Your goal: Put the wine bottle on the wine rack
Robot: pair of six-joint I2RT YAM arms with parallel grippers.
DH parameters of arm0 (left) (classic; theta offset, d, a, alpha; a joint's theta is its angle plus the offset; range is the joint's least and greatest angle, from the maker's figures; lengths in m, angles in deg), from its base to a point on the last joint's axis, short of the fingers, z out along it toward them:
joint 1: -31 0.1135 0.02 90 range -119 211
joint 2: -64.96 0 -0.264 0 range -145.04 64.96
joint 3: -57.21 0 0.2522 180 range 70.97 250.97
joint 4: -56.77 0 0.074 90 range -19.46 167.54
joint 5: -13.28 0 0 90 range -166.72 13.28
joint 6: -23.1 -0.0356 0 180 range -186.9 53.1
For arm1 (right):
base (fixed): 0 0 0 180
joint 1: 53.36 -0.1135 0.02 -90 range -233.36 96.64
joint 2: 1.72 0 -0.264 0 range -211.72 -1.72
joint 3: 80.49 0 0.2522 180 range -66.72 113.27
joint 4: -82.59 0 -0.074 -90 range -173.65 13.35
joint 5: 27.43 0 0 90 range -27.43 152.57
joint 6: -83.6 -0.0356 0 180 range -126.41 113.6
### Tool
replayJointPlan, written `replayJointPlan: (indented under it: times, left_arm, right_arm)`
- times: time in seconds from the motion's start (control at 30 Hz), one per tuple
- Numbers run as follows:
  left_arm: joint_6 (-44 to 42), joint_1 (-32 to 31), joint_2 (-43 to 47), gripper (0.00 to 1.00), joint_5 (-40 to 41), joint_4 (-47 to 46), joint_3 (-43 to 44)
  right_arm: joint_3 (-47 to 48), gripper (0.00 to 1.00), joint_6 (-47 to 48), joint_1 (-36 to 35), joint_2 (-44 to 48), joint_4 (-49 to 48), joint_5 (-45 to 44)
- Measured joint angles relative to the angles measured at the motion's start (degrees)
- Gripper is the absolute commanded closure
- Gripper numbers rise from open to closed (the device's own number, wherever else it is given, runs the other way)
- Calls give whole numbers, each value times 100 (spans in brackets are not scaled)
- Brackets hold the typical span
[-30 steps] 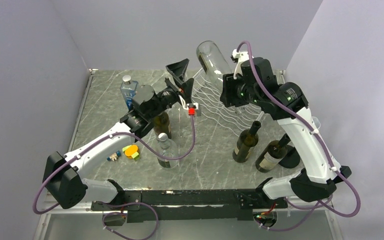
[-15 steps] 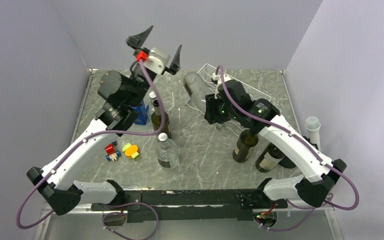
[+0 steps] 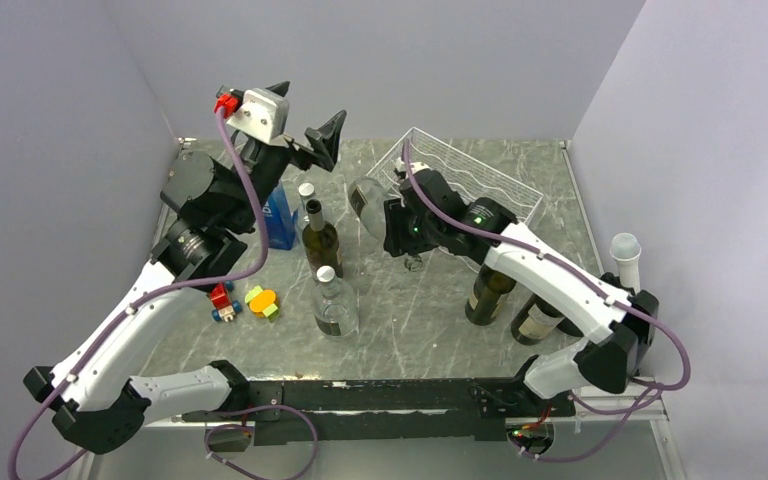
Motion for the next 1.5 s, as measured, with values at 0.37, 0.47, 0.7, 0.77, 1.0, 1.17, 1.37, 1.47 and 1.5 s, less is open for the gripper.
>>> replayJointPlan:
  times: [0.37,0.47,0.7,0.77,1.0,1.17,1.37,1.47,1.5]
  left_arm:
    - [216,0,380,1,35,190,-238]
    - [229,0,376,1,55,197,-269]
    - [234,-2,376,1,107,271,-367]
    - [254,-2,376,1,127,315,-367]
    - [282,0,376,1,131,452,-367]
    - [282,-2,376,1,133,466,-367]
    - [282,-2,374,1,138,557,-367]
    - [304,-2,348,1,173,667,-348]
    - [334,0,315,1,186,732,-306]
  right_arm:
    - [-935,100,-494,-149,-278,-514,-293]
    - [-1351,100,-542,-306,-284,-866,-555]
    - [-2173,100,-682,-468,-286,-1753,-872]
    - [-2288,100,-715,-470,-286,-1969,-1008]
    - [-2625,100,-789,-466,-280,-2533,-1394]
    - [-2868,100,-761,-466,-223,-3086,-1591]
    - [-2935,100,-780,-468,-247,-3335,-1781]
    - [-2935,100,-848,-492,-378,-3429,-1943]
    - [-2935,100,-885,-494,-439,-3469,-2026]
